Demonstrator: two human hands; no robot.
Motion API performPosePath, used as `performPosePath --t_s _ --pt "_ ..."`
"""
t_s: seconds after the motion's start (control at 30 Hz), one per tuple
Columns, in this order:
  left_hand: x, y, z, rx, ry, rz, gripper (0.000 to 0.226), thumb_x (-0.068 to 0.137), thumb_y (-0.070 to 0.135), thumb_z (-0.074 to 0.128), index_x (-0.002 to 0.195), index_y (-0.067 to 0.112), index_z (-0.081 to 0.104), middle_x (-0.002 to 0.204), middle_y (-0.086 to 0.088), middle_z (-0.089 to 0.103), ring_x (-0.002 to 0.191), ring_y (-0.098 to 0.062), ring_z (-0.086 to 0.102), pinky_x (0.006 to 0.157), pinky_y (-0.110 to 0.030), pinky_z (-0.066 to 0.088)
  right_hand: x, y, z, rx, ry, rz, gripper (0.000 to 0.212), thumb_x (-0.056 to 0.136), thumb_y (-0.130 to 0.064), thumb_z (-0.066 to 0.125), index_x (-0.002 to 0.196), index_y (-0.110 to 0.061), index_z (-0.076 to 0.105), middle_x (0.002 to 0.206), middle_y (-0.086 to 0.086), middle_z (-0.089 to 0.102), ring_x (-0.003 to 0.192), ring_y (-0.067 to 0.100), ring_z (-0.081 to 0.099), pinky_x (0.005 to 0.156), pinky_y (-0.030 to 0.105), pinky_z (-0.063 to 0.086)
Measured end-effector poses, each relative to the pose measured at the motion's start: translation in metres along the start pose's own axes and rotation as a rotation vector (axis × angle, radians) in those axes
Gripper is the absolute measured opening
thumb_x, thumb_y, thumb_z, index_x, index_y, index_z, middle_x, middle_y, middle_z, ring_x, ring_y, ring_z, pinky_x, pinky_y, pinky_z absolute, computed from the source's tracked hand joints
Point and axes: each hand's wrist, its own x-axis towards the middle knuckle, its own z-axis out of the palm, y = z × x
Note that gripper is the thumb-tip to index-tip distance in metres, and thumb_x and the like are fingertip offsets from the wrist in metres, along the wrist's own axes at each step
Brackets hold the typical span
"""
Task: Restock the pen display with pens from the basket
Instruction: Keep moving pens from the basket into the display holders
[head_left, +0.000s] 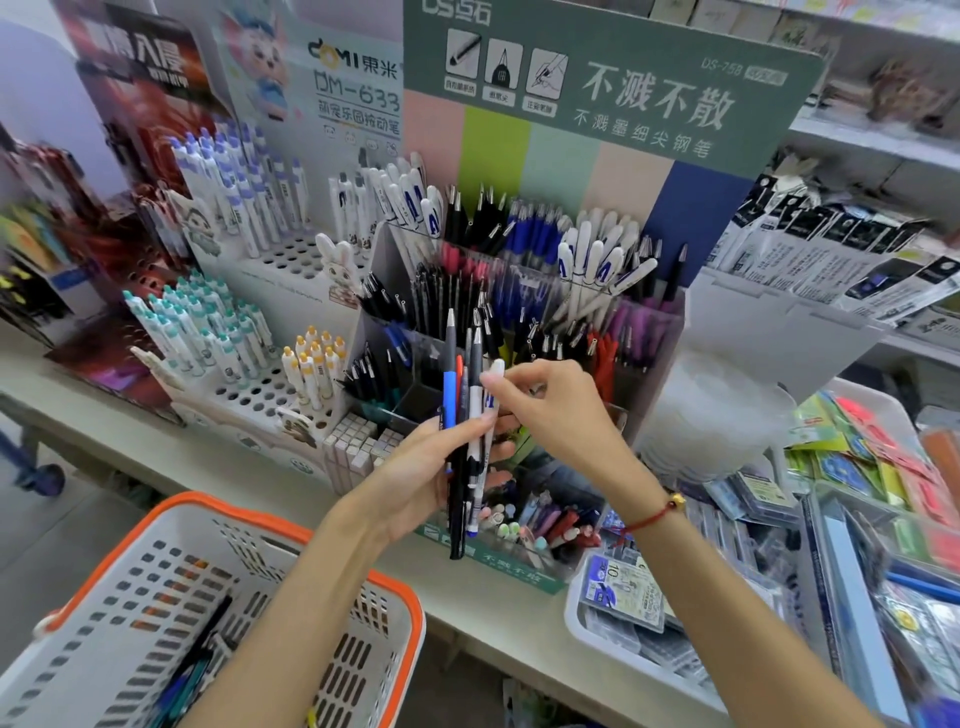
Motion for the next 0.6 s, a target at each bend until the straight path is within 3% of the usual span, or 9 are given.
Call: performPosePath --t_s 0.1,0.2,0.27,0.33,0.4,0.5,0.6 --pt "0.004 0.003 0.000 -0.028 0.001 0.034 0.021 0.097 0.016 0.052 0.113 0.014 0.066 0.107 -0.003 0.074 0.099 -0.016 0.071 0.076 -0.028 0.060 0.003 0.006 -0.002 0.178 0.051 0.035 0.029 0.096 -0.034 0.059 0.085 -0.013 0.076 0.076 -0.002 0.072 0.073 0.006 0.067 0.077 0.034 0.055" --pt "0.011 0.007 -0.001 -0.076 0.087 0.089 0.021 0.098 0.014 0.052 0.117 0.008 0.060 0.110 -0.009 0.073 0.100 -0.020 0.071 0.080 -0.031 0.060 0.001 0.006 -0.003 0.339 0.196 0.047 0.026 0.100 -0.027 0.053 0.087 -0.016 0.073 0.074 -0.003 0.068 0.063 0.000 0.059 0.059 0.021 0.049" --pt "0.015 0.011 -0.004 -0.062 0.144 0.122 0.019 0.099 0.014 0.052 0.115 0.008 0.058 0.111 -0.009 0.073 0.099 -0.020 0.071 0.079 -0.033 0.060 0.000 0.003 -0.009 0.465 0.441 0.029 0.022 0.101 -0.022 0.050 0.089 -0.019 0.068 0.074 -0.001 0.064 0.063 0.004 0.058 0.057 0.019 0.051" --pt "0.016 0.013 -0.008 -0.041 0.171 0.145 0.016 0.099 0.014 0.051 0.113 0.010 0.059 0.107 -0.004 0.074 0.095 -0.017 0.072 0.079 -0.033 0.060 0.003 0.002 -0.024 0.549 0.758 -0.030 0.017 0.101 -0.021 0.049 0.096 -0.018 0.065 0.077 -0.004 0.064 0.067 0.004 0.061 0.064 0.020 0.054" --pt "0.017 0.013 -0.009 -0.024 0.178 0.145 0.016 0.099 0.015 0.052 0.112 0.012 0.061 0.096 0.003 0.076 0.084 -0.011 0.073 0.072 -0.029 0.060 0.009 0.002 -0.039 0.493 0.959 -0.097 0.019 0.102 -0.021 0.050 0.107 -0.010 0.065 0.081 -0.006 0.066 0.072 0.006 0.065 0.069 0.020 0.055" --pt "0.016 0.010 -0.007 -0.049 0.160 0.128 0.020 0.098 0.015 0.054 0.117 0.010 0.061 0.082 0.005 0.069 0.065 -0.007 0.063 0.057 -0.021 0.053 0.016 -0.008 -0.043 0.390 0.969 -0.228 0.018 0.101 -0.019 0.051 0.113 -0.009 0.061 0.086 -0.016 0.063 0.074 0.002 0.065 0.071 0.020 0.055" --pt "0.013 0.009 -0.011 -0.087 0.153 0.143 0.023 0.099 0.014 0.052 0.120 0.010 0.058 0.078 0.005 0.062 0.061 -0.007 0.054 0.051 -0.020 0.047 0.027 -0.029 -0.029 0.320 0.876 -0.421 0.017 0.099 -0.014 0.053 0.116 -0.011 0.055 0.093 -0.008 0.066 0.080 0.004 0.066 0.073 0.016 0.053"
